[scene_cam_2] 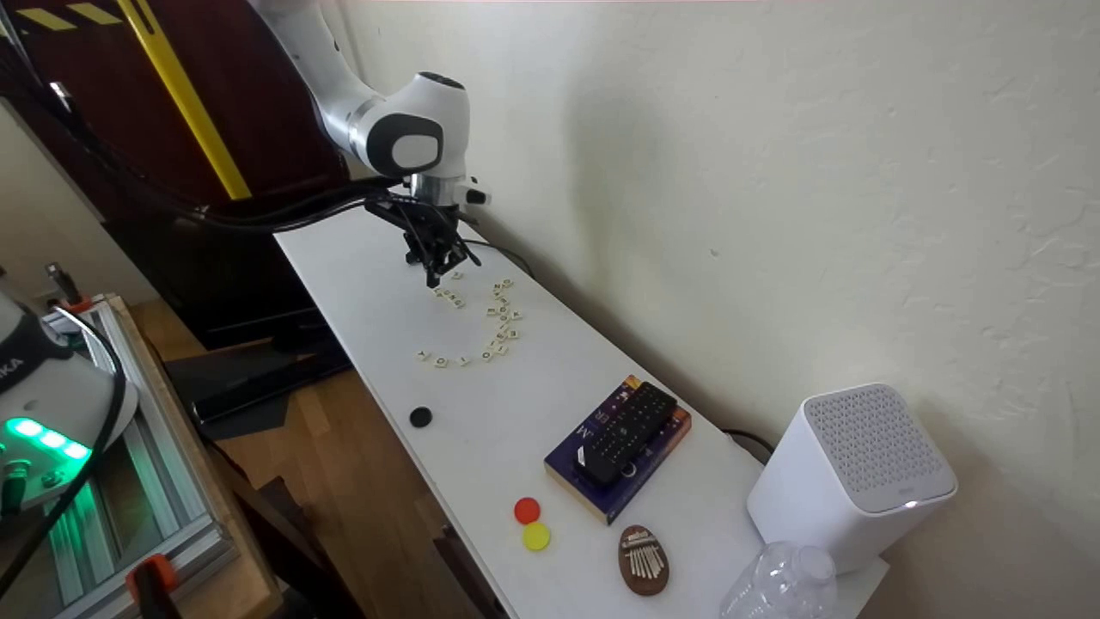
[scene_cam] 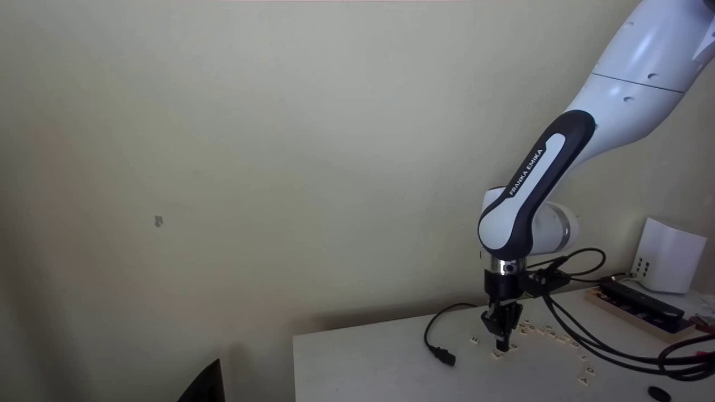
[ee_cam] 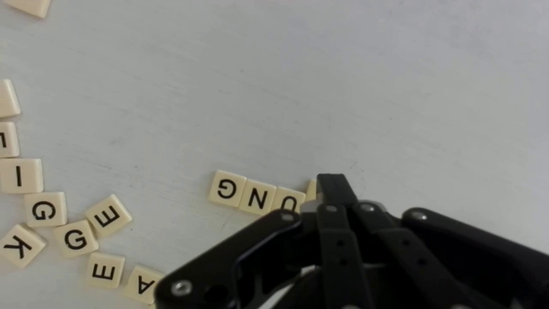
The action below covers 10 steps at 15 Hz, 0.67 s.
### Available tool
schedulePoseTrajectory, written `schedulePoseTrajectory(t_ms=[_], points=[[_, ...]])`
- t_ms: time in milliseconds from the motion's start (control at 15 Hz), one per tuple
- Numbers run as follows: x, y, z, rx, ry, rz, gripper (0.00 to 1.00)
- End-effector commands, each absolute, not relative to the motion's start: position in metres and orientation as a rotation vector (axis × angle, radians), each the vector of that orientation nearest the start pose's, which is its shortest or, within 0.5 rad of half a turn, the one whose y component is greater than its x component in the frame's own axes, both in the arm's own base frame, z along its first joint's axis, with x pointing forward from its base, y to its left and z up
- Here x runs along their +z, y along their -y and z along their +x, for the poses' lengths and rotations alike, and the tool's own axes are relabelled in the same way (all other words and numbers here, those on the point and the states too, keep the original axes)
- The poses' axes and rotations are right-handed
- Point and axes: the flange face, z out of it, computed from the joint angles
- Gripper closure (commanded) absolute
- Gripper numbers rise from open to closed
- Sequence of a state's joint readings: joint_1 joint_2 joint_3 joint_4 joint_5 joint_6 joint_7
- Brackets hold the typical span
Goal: Replace the first tile in the word with a new one
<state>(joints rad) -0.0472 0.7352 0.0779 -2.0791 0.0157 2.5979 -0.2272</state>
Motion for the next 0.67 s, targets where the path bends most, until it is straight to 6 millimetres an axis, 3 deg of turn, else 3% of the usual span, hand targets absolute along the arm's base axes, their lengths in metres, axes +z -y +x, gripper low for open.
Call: schedulePoseTrajectory(t_ms=[0,600], points=[[0.054,-0.02,0.533,0.302,0.353,-3.044,1.0],[0.042,-0.02,0.532,0.322,0.357,-3.032,1.0]])
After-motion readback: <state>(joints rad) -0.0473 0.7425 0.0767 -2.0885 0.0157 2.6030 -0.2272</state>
